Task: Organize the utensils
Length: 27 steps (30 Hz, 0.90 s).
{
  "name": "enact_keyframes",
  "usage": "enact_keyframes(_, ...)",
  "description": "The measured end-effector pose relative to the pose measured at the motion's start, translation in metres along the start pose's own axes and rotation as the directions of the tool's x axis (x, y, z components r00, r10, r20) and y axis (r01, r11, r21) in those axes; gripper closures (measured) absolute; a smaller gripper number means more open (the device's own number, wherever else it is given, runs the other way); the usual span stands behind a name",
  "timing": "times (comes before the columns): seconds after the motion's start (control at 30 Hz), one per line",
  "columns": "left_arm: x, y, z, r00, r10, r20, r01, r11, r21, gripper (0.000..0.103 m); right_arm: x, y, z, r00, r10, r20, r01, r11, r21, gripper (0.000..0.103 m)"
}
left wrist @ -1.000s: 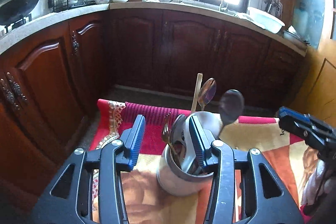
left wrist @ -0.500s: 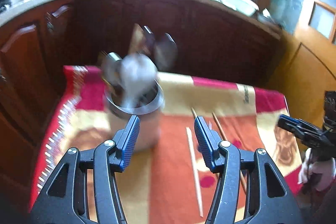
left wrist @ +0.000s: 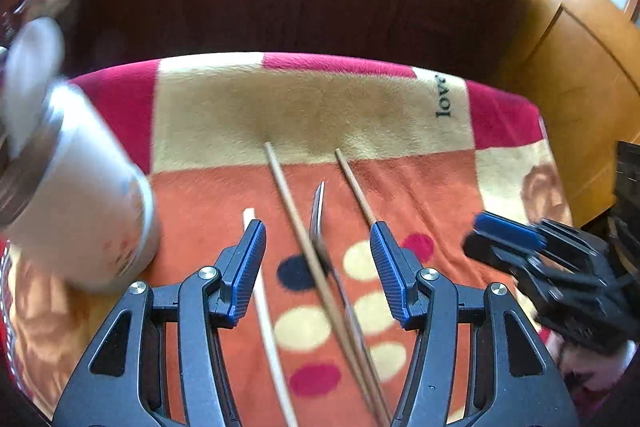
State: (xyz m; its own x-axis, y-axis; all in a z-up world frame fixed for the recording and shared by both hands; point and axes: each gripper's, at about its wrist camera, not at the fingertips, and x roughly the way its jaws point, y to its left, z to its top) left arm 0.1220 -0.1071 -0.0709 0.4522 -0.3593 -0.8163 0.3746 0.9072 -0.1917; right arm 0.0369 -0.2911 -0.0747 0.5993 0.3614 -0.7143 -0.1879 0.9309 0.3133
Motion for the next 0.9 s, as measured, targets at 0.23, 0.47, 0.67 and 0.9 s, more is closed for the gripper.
enact_keyframes(0.23,0.055,-0.012,0.020,0.991,0.074,-0.113,-0.064,0.994,0.093,0.098,0.001,-0.019,0.000,1.000,0.017,0.004,-0.017,0.998,0.058,0.073)
enact_keyframes(0.47,0.037,0.013,0.012,0.987,-0.106,-0.124,0.103,0.994,-0.033,0.101,0.000,-0.020,0.000,0.998,0.068,0.009,-0.068,0.997,0.048,0.073)
enact_keyframes(0.67,0.011,0.020,-0.001,0.967,-0.228,-0.117,0.223,0.973,-0.050,0.102,0.006,-0.016,-0.001,0.993,0.119,0.001,-0.119,0.992,0.040,0.073)
enact_keyframes(0.9,-0.012,0.024,-0.020,0.970,-0.227,-0.090,0.221,0.973,-0.073,0.103,0.005,-0.013,-0.003,0.995,0.099,-0.020,-0.099,0.994,0.038,0.073)
